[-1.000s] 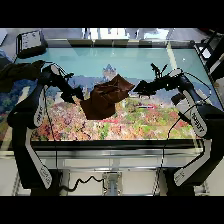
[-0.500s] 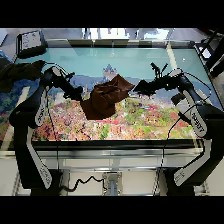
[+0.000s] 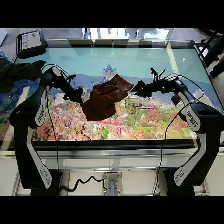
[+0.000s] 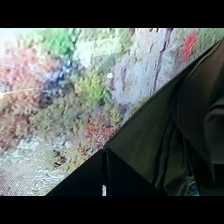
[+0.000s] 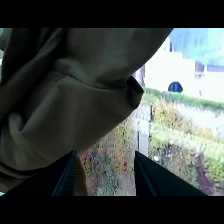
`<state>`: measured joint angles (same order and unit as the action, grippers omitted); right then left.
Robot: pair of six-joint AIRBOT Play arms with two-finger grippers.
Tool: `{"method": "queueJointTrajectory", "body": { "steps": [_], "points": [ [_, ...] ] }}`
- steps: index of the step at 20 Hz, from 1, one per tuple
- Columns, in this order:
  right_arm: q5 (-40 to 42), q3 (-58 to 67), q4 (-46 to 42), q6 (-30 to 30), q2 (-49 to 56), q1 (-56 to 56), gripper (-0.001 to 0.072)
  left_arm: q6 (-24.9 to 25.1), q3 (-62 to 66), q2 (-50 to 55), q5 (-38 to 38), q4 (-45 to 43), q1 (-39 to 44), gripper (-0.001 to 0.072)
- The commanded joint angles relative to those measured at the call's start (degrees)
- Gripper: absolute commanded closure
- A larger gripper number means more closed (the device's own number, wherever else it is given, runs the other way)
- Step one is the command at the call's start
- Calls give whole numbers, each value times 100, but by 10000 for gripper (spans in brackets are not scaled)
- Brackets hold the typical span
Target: Fold the shirts.
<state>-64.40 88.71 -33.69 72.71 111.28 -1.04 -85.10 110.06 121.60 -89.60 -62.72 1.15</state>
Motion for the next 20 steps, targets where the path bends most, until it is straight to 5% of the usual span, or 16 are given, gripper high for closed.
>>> {"method": "queueJointTrajectory", "body": {
  "steps": [1,5,13,20],
  "points": [
    [9,225,673,94,498,2,289,-42,7,-4,-136,20,-2,692],
    [20,975,796,208,925,164,319,-42,7,-4,-188,57,-4,692],
    [-125,1379,-350,881,1163,361,318,7,7,-7,-234,490,-4,692],
    [42,1405,144,758,1491,651,340,76,7,-7,-310,485,-4,692]
  ]
}}
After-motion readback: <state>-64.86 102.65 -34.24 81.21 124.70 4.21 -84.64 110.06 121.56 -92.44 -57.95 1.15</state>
